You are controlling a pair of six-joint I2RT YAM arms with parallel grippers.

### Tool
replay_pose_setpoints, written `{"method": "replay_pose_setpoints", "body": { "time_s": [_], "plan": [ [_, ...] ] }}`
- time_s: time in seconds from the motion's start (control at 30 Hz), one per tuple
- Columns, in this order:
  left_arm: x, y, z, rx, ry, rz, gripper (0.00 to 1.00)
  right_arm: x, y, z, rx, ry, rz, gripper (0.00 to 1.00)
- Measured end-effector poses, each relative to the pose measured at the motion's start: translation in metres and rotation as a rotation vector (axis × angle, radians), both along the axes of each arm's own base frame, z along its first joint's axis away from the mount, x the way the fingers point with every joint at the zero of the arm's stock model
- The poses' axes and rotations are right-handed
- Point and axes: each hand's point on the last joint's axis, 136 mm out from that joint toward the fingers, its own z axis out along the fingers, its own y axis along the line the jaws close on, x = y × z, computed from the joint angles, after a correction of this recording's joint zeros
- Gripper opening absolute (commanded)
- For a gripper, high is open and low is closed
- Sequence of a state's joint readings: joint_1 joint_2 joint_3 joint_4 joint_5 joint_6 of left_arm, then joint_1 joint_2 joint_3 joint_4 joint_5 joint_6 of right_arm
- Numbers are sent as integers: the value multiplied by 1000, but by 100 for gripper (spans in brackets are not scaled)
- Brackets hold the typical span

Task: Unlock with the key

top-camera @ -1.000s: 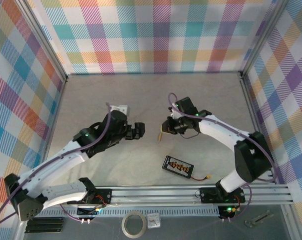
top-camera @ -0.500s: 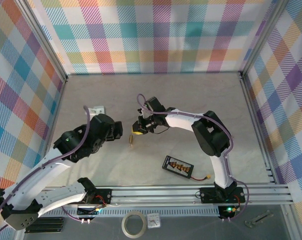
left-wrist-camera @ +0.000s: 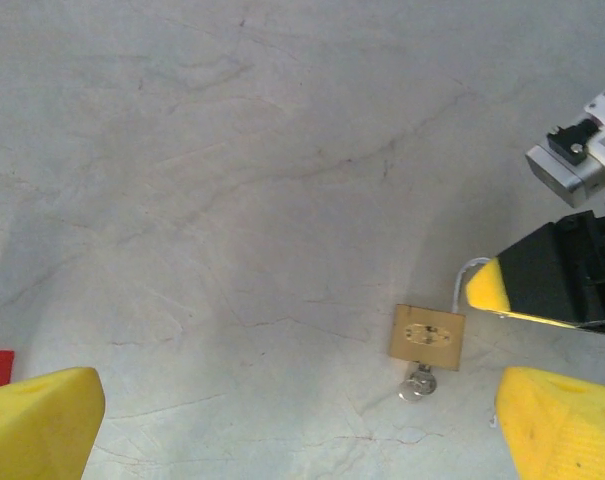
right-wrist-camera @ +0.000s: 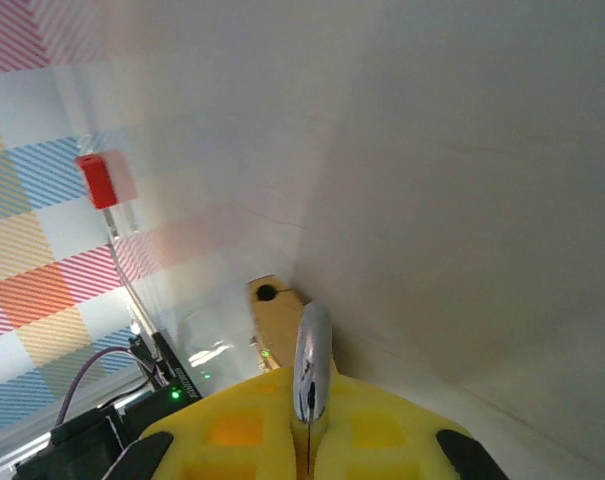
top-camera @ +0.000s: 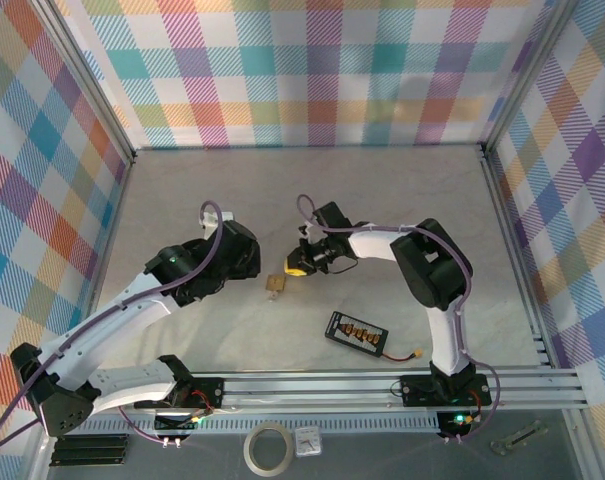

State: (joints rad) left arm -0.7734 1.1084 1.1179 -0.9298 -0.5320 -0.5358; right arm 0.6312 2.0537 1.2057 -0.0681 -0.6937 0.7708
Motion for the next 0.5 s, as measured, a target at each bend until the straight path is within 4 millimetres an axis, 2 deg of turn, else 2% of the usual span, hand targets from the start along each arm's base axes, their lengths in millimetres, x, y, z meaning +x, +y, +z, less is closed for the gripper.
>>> {"method": "replay_pose_setpoints", "body": {
  "time_s": [0.13,0.27,0.43,0.5],
  "plan": [
    [2,-4,0,-16,-2,-1,100,-2,-7,-5,-4,20,-7,0],
    [2,-5,-1,-30,-1,5,100,-1,-7,1,6,-1,3,26],
    [2,-3,-2,-38,1,22,100,2,-13,7,4,-26,5,48],
    [2,2,-3,-44,6,46,100,2,-18,11,-8,-40,5,53]
  ]
}}
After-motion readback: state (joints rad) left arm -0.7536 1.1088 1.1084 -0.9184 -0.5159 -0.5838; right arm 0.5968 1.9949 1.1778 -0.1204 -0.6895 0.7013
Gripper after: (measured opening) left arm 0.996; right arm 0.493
